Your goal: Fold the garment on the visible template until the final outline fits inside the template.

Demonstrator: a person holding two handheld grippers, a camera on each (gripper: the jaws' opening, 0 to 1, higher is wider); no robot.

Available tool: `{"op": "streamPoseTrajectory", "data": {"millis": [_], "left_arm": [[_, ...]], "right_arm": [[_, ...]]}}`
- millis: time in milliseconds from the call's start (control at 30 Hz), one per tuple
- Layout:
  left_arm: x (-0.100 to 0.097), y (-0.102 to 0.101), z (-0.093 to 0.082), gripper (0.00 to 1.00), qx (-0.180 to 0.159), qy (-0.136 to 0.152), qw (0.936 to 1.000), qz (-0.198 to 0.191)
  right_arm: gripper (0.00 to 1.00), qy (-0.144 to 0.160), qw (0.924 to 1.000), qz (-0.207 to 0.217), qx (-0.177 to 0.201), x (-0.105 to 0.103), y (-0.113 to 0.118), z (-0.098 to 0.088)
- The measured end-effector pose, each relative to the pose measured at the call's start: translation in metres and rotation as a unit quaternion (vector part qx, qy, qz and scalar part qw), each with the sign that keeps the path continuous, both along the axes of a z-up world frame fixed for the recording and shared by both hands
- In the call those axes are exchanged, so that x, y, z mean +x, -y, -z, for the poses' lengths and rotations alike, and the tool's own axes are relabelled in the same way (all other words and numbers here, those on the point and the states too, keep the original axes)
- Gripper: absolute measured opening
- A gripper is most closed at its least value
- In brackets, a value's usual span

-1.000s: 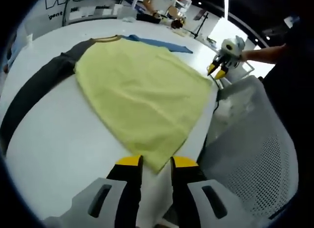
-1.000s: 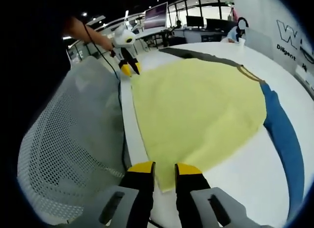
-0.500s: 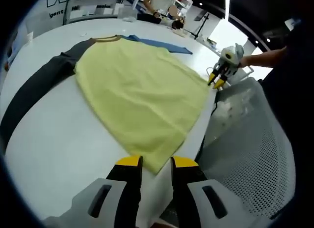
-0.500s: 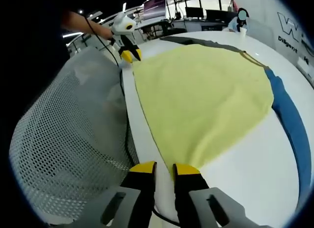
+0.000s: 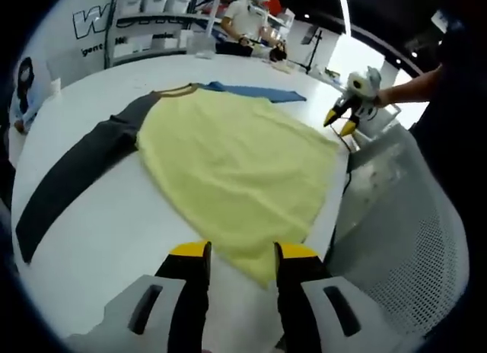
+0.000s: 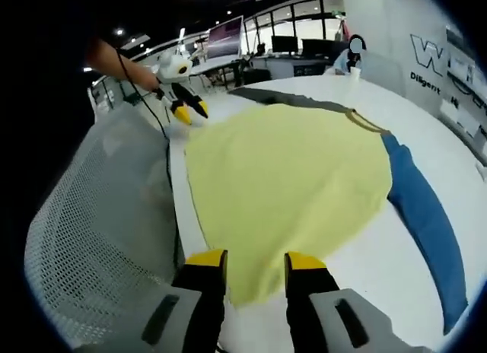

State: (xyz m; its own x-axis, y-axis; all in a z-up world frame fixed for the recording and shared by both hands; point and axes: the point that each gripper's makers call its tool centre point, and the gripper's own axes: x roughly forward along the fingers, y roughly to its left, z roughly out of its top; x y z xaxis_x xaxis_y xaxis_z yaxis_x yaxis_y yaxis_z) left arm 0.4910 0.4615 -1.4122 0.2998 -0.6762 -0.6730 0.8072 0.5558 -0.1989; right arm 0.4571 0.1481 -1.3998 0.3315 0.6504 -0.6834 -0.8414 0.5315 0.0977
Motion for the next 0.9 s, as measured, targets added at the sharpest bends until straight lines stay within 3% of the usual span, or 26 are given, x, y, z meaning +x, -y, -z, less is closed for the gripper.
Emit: {"op": "streamPoseTrajectory", "data": {"millis": [167,433,900], "left_arm": [[0.016,-0.007,-0.006,0.38,0.006,0.039,0.9991,-0.017],[0.043,-0.019,-0.021,0.49,0.016,0.094,0.9937,-0.058],[0.083,-0.053,-0.025,0.64,0.024,0.110,0.9835,-0.142]], "right_arm": [[0.48,0.024,0.9994,0.019,0.019,0.015,-0.002,-0.018],[0.62,0.050,0.9974,0.043,0.031,0.033,0.001,-0.036],[0.83,0.070,0.9948,0.054,0.051,0.038,-0.005,-0.056]]}}
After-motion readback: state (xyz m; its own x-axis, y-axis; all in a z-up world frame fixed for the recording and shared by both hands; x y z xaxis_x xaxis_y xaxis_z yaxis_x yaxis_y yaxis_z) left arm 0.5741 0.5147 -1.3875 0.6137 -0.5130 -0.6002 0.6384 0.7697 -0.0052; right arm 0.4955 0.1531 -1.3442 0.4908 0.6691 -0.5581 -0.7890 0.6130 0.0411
